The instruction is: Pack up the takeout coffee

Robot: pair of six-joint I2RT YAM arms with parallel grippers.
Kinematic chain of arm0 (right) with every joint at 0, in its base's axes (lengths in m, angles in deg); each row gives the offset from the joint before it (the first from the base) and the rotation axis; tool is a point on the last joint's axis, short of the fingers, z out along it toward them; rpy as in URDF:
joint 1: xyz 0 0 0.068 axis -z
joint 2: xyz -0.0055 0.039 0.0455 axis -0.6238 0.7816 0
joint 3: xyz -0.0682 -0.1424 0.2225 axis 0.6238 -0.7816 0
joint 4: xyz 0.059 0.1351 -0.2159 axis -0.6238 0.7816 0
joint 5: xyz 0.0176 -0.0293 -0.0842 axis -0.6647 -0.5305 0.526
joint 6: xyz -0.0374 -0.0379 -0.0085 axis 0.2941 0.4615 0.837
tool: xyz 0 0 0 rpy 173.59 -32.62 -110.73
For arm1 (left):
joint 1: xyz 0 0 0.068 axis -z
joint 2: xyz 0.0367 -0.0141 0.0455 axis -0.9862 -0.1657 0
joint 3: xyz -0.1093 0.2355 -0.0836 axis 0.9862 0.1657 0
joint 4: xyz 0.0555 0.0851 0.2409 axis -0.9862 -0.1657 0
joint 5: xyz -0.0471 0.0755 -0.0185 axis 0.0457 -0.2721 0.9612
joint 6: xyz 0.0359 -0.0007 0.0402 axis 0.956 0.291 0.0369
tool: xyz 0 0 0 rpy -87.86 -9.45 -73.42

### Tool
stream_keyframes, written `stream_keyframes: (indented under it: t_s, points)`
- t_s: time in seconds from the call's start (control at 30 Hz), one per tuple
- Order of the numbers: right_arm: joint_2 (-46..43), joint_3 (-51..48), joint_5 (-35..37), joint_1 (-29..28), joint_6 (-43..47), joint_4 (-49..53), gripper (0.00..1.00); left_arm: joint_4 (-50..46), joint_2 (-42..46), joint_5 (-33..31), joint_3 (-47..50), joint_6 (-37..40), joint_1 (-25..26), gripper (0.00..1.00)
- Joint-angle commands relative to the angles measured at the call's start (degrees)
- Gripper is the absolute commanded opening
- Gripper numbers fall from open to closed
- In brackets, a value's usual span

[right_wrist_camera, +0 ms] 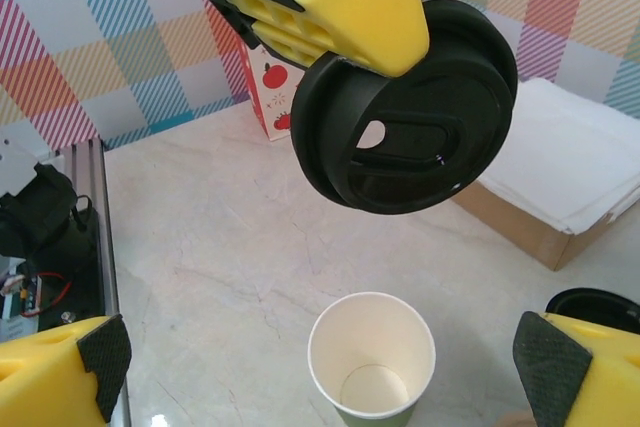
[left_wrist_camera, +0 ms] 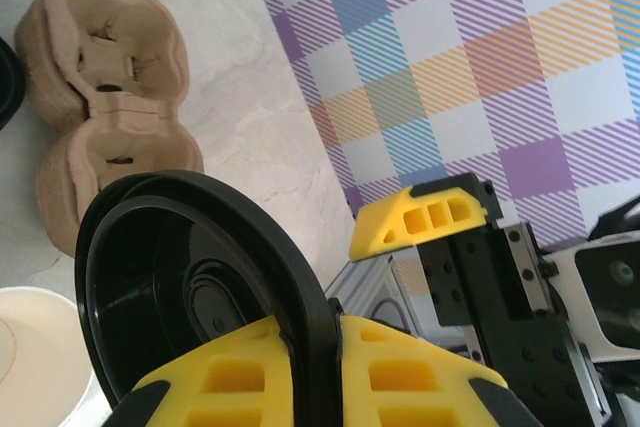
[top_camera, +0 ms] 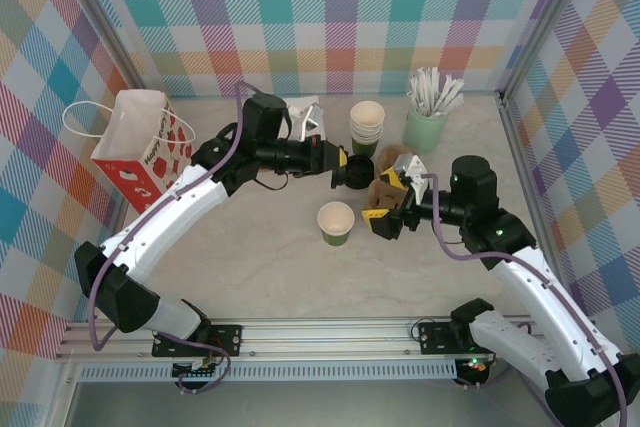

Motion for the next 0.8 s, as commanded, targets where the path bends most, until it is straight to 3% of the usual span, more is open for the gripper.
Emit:
stream_keyframes:
  t_s: [0.0, 0.6, 0.77]
  points:
    - [0.8, 0.8, -3.2, 0.4, 5.0, -3.8, 1.00, 1.1, 1.5, 3.9, -1.5, 3.5, 0.1, 0.00]
    - [15.7, 8.9, -9.8, 0.3, 4.0, -15.4, 1.00, 2.6, 1.1, 6.0, -1.7, 2.8, 0.2, 0.00]
    - [17.4, 9.5, -11.6, 0.3, 2.9, -15.8, 0.96, 3.2, 1.3, 6.2, -1.6, 2.4, 0.2, 0.00]
